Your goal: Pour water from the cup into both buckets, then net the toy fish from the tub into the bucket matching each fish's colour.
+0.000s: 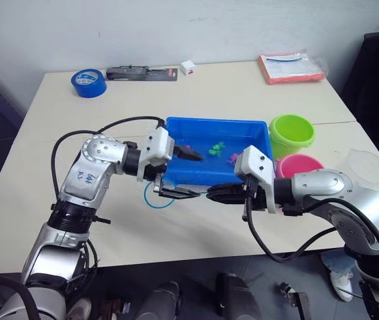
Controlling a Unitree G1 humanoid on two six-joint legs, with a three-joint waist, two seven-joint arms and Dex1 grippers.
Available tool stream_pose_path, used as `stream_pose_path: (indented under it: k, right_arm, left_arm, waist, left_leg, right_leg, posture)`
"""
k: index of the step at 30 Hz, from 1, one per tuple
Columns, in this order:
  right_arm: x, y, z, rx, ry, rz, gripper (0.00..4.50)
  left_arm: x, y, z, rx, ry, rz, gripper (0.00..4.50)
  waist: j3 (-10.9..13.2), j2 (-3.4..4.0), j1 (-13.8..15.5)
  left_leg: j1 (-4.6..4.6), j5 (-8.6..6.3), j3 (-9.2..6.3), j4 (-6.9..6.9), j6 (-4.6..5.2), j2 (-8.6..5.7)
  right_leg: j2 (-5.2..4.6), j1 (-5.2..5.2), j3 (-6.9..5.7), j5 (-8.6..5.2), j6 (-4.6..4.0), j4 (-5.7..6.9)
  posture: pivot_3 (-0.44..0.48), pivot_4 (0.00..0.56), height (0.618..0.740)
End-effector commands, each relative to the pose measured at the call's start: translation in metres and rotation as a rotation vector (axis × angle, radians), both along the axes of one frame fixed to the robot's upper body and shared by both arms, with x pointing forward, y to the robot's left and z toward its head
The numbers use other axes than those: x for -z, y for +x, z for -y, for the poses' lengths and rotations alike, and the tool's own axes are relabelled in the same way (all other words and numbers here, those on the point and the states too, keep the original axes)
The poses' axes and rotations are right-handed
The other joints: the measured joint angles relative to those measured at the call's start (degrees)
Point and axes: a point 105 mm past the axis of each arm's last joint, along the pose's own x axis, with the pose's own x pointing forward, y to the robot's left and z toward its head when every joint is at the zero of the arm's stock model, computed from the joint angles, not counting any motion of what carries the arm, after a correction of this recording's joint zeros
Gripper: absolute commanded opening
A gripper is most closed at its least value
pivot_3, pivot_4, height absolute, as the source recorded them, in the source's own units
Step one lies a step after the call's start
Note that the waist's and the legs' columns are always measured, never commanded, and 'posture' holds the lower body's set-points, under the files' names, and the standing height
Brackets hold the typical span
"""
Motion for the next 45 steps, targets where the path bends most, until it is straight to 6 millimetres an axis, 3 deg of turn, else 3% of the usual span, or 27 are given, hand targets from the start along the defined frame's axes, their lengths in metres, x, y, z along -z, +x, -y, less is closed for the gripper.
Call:
stream_pose_path:
  k: [1,6,9,14,19,23,30,45]
  right_arm:
    - [-0.003,-0.005,-0.002,-0.027,0.007,0.023,0.79]
    - [-0.002,-0.004,0.0,-0.013,0.003,0.024,0.79]
    - [-0.002,-0.003,0.005,0.011,0.0,0.031,0.79]
    - [-0.013,0.002,0.014,0.062,0.01,0.056,0.79]
    - [-0.024,0.006,0.024,0.117,0.02,0.078,0.79]
    - [-0.037,0.012,0.035,0.199,0.056,0.085,0.79]
    - [-0.056,0.021,0.057,0.377,0.137,0.043,0.79]
    - [-0.032,0.044,0.106,0.788,-0.001,-0.115,0.79]
  left_arm:
    - [-0.034,-0.009,-0.017,-0.021,-0.059,0.018,4.5]
    - [-0.047,-0.007,-0.039,-0.142,-0.061,-0.03,4.5]
    - [-0.051,-0.003,-0.069,-0.268,-0.052,-0.069,4.5]
    - [-0.036,-0.011,-0.112,-0.415,0.03,-0.15,4.5]
    - [-0.038,-0.009,-0.127,-0.499,-0.007,-0.126,4.5]
    - [-0.04,0.003,-0.13,-0.575,-0.098,-0.068,4.5]
    - [-0.023,0.01,-0.119,-0.58,-0.106,-0.064,4.5]
    - [-0.021,0.028,-0.098,-0.522,-0.125,-0.042,4.5]
  waist:
    - [0.0,0.0,-0.07]
    - [0.0,0.0,0.02]
    - [0.0,0.0,-0.16]
    - [0.01,0.03,-0.22]
    - [0.02,0.02,0.37]
    - [0.02,0.02,0.24]
    - [0.02,0.02,-0.01]
    - [0.01,0.03,-0.12]
  left_leg:
    - [0.0,0.0,0.0,-0.01,0.0,0.0]
    - [0.0,0.0,0.0,0.01,0.0,0.02]
    - [0.0,0.0,0.0,-0.01,0.0,0.02]
    - [0.01,-0.02,0.01,-0.08,-0.03,0.09]
    - [0.0,-0.02,0.0,-0.05,-0.02,0.09]
    - [-0.04,-0.06,0.01,-0.04,0.04,0.08]
    - [-0.05,-0.07,0.07,-0.05,0.01,0.17]
    - [-0.14,-0.09,0.16,0.02,0.0,0.21]
  right_leg:
    - [0.01,-0.01,0.02,0.0,0.0,0.02]
    - [0.04,-0.02,0.01,0.0,0.0,0.0]
    - [0.04,-0.02,0.02,0.0,0.0,0.02]
    - [0.12,-0.04,0.04,0.0,0.0,0.02]
    - [0.14,0.0,0.02,0.03,-0.04,-0.05]
    - [0.12,0.0,0.02,0.04,-0.03,-0.04]
    - [0.17,-0.03,0.05,0.06,-0.03,-0.02]
    - [0.22,-0.1,0.09,0.12,-0.05,-0.01]
  posture:
    - [0.0,0.15,0.74]
    - [0.0,0.15,0.74]
    - [0.0,0.15,0.74]
    - [0.0,0.15,0.74]
    - [0.0,0.15,0.74]
    - [0.0,0.15,0.74]
    - [0.0,0.15,0.74]
    - [0.0,0.15,0.74]
